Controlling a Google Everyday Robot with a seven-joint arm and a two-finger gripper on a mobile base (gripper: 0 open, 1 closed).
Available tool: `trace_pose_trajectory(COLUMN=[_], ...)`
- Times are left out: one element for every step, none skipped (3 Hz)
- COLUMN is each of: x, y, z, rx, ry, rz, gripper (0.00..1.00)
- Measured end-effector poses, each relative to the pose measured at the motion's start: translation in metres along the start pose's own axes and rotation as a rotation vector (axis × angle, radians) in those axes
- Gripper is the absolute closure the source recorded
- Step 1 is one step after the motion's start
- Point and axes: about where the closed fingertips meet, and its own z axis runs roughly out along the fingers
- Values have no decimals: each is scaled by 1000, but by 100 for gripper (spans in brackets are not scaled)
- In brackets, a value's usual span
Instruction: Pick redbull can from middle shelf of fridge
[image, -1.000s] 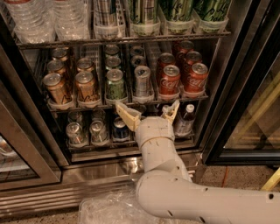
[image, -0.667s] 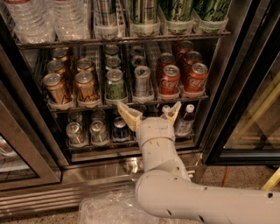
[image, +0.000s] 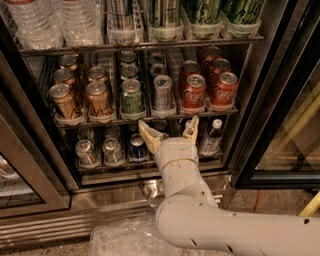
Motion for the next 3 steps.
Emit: trace_pose_trajectory(x=[3, -1, -14], y=[3, 4, 11], z=[1, 3, 16], rx=[-25, -21, -36], ry=[5, -11, -58], rz=[-51, -50, -27], gripper=[0, 0, 0])
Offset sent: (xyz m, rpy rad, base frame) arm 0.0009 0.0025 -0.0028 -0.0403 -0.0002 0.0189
